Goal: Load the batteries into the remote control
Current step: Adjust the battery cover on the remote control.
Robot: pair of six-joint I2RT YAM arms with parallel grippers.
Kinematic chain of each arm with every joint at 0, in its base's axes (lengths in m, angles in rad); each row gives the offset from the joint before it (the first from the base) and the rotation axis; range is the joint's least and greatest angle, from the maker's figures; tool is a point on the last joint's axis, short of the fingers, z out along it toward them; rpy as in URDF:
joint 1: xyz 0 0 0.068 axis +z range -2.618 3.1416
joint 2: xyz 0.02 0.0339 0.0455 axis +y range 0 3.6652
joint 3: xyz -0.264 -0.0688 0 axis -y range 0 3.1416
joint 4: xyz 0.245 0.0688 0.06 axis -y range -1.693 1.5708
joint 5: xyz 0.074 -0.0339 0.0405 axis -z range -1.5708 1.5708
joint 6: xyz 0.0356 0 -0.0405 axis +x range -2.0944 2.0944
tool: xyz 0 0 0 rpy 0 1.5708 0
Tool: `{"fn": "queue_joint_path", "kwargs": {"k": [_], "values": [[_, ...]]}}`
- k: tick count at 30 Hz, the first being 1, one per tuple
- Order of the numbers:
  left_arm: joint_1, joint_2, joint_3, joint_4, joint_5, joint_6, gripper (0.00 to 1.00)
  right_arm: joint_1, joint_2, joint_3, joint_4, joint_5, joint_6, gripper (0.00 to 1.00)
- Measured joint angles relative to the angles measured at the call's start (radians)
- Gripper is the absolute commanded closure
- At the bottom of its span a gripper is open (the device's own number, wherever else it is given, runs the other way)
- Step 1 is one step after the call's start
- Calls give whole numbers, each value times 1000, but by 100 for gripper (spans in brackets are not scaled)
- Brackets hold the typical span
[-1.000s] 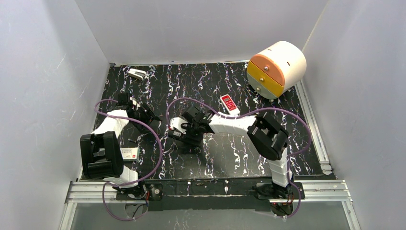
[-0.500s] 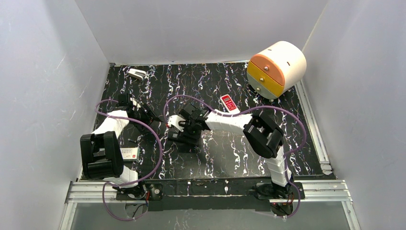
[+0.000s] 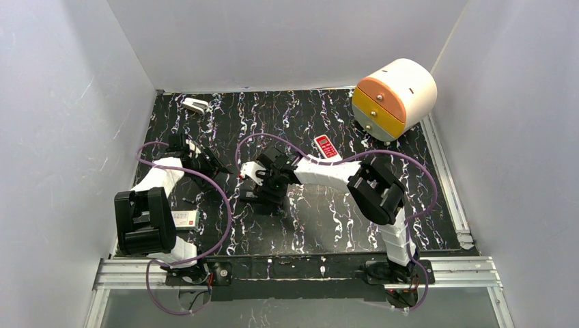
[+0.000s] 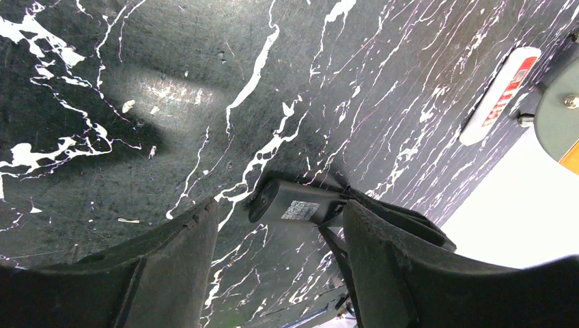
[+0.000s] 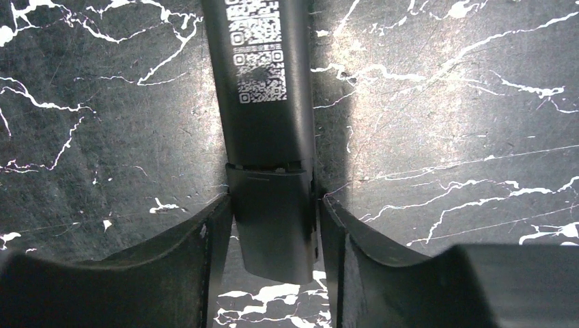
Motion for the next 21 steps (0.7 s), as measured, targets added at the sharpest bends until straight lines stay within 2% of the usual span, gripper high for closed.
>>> {"fn": "queue_joint_path", "kwargs": {"k": [3, 7, 12, 18, 21], "values": [[0, 0, -2, 1, 0, 2, 35, 0, 0, 0, 0, -1, -3, 48], [0, 0, -11, 3, 3, 4, 35, 0, 0, 0, 0, -1, -2, 41], [0, 0, -13, 5, 10, 7, 35, -5, 0, 0, -2, -17, -3, 39], [0, 0, -15, 8, 13, 11, 35, -20, 0, 21, -14, -30, 11, 26], [0, -2, -15, 8, 13, 13, 34, -35, -2, 36, -6, -39, 34, 23]]}}
